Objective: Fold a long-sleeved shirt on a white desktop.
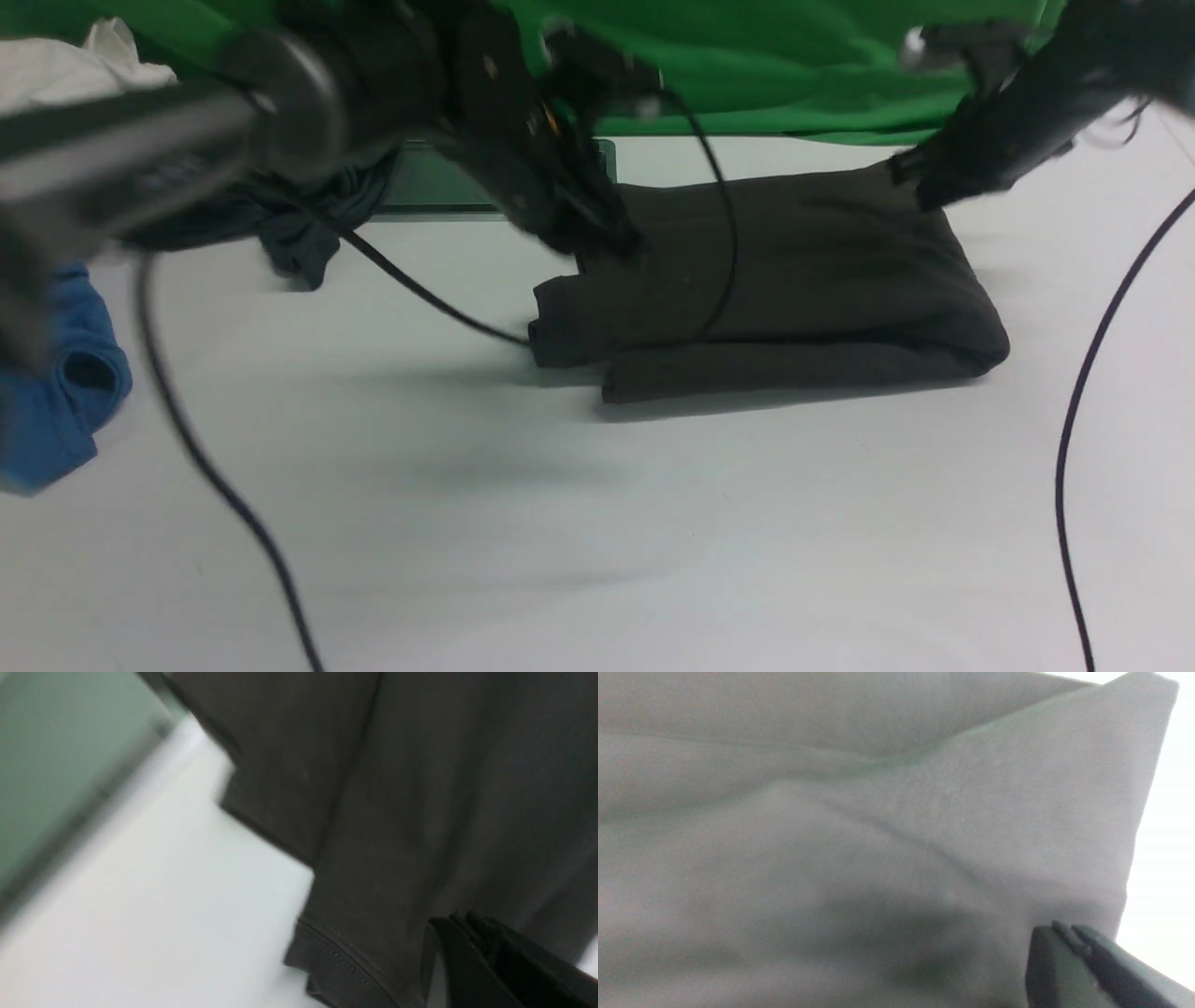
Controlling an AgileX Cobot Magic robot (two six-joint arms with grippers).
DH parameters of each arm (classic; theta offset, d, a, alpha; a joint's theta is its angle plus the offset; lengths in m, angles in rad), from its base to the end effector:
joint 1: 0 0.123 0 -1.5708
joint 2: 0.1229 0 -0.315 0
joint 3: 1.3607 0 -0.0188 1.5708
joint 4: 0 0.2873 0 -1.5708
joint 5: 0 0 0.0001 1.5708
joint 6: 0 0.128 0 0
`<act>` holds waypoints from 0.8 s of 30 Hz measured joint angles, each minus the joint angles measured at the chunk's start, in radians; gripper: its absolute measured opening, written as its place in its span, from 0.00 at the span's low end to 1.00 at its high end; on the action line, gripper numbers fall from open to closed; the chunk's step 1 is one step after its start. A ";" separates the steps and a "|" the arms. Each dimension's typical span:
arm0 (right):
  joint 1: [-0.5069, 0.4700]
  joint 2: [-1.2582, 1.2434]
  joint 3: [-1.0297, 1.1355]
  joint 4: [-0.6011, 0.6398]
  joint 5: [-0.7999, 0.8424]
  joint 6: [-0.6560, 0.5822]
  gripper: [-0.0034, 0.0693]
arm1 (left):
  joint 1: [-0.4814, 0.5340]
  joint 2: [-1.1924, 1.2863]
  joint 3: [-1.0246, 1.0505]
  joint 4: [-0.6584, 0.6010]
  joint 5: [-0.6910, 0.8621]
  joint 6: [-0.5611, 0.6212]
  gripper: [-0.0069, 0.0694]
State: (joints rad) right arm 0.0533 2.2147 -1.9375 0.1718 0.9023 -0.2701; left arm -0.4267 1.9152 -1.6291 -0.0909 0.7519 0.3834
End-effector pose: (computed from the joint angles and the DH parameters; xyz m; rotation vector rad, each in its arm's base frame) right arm 0.5617 0.0472 0.2018 -0.3295 2.6260 0.1421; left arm 0.4533 -0.2148 0.2620 0.9394 2.3397 -0.1226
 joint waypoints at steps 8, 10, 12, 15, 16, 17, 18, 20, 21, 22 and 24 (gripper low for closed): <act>-0.003 -0.471 0.217 -0.016 0.099 0.025 0.08 | 0.033 -0.452 0.135 0.083 -0.173 -0.023 0.11; -0.003 -0.596 0.319 -0.019 0.104 0.030 0.08 | 0.055 -0.561 0.221 0.083 -0.267 -0.023 0.11; -0.003 -0.696 0.402 -0.028 0.107 0.047 0.09 | 0.070 -0.647 0.294 0.083 -0.339 -0.024 0.11; -0.003 -0.873 0.558 -0.039 0.110 0.085 0.09 | 0.074 -0.764 0.430 0.069 -0.470 -0.029 0.11; -0.003 -0.934 0.610 -0.040 0.111 0.100 0.09 | 0.074 -0.804 0.472 0.054 -0.510 -0.030 0.11; -0.003 -0.992 0.660 -0.042 0.111 0.110 0.09 | 0.074 -0.846 0.511 0.032 -0.545 -0.031 0.11; -0.003 -1.049 0.700 -0.043 0.111 0.111 0.09 | 0.074 -0.880 0.540 0.007 -0.564 -0.031 0.11; -0.003 -1.137 0.778 -0.045 0.112 0.113 0.09 | 0.074 -0.953 0.598 -0.025 -0.586 -0.035 0.11; -0.003 -1.225 0.853 -0.046 0.115 0.114 0.09 | 0.074 -1.027 0.660 -0.047 -0.595 -0.038 0.11; -0.003 -1.268 0.888 -0.046 0.116 0.116 0.09 | 0.074 -1.064 0.686 -0.053 -0.596 -0.039 0.11; -0.003 -1.329 0.937 -0.046 0.116 0.124 0.09 | 0.074 -1.129 0.755 -0.060 -0.598 -0.040 0.11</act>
State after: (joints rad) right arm 0.0503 0.8856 -1.0006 0.1254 1.0184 -0.1462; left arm -0.3531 0.7866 -0.8743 -0.1508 0.1534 0.3430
